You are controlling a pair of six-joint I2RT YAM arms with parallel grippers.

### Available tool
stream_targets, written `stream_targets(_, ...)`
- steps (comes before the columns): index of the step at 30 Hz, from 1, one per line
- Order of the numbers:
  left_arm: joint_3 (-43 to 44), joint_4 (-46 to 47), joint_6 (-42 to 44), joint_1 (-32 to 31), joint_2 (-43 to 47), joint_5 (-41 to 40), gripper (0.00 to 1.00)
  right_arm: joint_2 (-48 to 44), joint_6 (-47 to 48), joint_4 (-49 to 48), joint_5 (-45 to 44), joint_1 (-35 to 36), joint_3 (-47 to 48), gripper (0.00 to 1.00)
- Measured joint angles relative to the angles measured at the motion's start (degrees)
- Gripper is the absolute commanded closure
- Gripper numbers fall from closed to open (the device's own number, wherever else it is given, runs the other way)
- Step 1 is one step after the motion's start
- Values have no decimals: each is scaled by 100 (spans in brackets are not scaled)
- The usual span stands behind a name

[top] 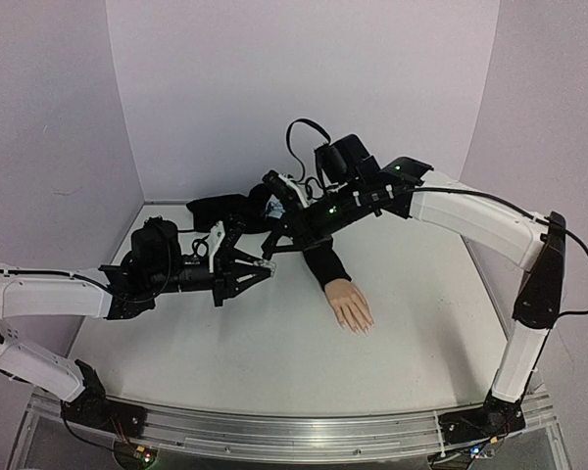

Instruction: Paint the nails

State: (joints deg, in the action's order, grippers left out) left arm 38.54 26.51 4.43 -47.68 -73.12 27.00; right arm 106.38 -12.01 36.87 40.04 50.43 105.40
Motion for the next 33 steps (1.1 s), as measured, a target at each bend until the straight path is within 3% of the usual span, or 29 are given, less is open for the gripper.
stream_targets(6,2,-17,-35,0,-2,-109,100,1,31,1,-170,25,3,100)
stream_targets(16,9,-81,-63,-13,-141,-346,100,-593,170,-173,-1397,273,-365,100)
stream_targets(25,9,-78,-144,2,-216,-472,100,-932,159,-375,-1706,275,-473,100)
stream_targets(33,-36,-28,-210,0,-188,-760,100,-1400,99,-701,-2446,270,-1233,100)
